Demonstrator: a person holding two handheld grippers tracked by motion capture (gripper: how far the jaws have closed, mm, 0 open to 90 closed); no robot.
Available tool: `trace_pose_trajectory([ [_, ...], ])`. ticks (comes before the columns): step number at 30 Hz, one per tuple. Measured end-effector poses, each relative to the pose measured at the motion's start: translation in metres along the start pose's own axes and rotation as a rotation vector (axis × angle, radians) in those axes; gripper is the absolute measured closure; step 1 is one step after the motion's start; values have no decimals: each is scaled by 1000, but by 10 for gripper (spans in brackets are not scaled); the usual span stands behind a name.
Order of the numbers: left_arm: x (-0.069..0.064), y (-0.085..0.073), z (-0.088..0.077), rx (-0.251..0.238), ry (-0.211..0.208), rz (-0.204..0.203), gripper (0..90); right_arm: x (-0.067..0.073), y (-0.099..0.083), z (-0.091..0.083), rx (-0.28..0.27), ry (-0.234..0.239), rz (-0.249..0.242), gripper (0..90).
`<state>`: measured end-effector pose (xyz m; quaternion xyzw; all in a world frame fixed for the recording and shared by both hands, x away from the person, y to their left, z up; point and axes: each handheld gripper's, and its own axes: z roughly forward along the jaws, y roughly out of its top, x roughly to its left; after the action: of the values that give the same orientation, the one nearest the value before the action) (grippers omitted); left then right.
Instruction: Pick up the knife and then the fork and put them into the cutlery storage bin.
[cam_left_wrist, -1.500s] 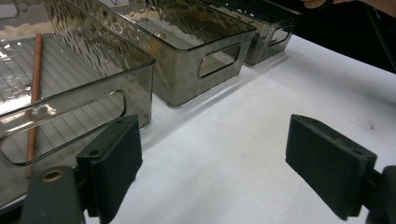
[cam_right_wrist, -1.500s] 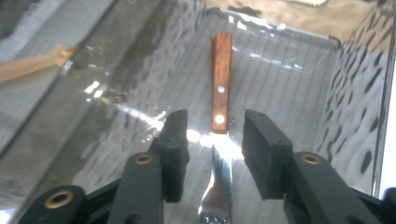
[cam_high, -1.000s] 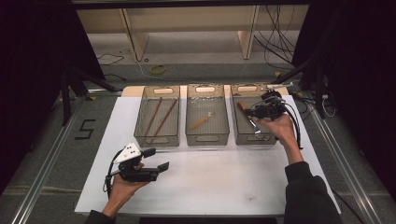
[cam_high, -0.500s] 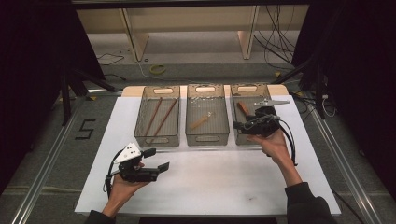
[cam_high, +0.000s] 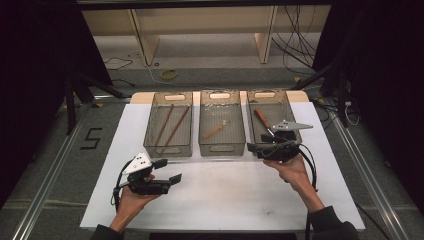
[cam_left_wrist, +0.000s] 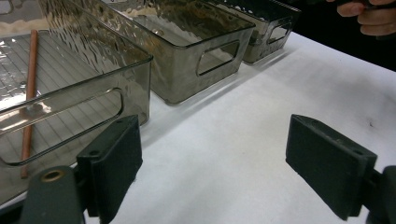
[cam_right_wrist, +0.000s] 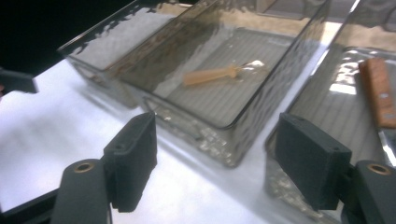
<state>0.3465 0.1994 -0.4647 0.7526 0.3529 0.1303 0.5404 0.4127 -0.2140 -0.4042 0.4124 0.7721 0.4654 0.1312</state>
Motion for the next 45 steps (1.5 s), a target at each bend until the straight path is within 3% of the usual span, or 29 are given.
trace_pose_trajectory([
  [25, -5, -1, 4, 33, -38, 20, 178, 29, -48, -25, -86, 73, -17, 250],
  [30, -5, -1, 4, 33, -41, 19, 178, 33, -59, -28, -99, 67, -50, 252],
  [45, -6, -1, 4, 33, -56, 10, 177, 32, -83, -36, -110, 54, -48, 227],
])
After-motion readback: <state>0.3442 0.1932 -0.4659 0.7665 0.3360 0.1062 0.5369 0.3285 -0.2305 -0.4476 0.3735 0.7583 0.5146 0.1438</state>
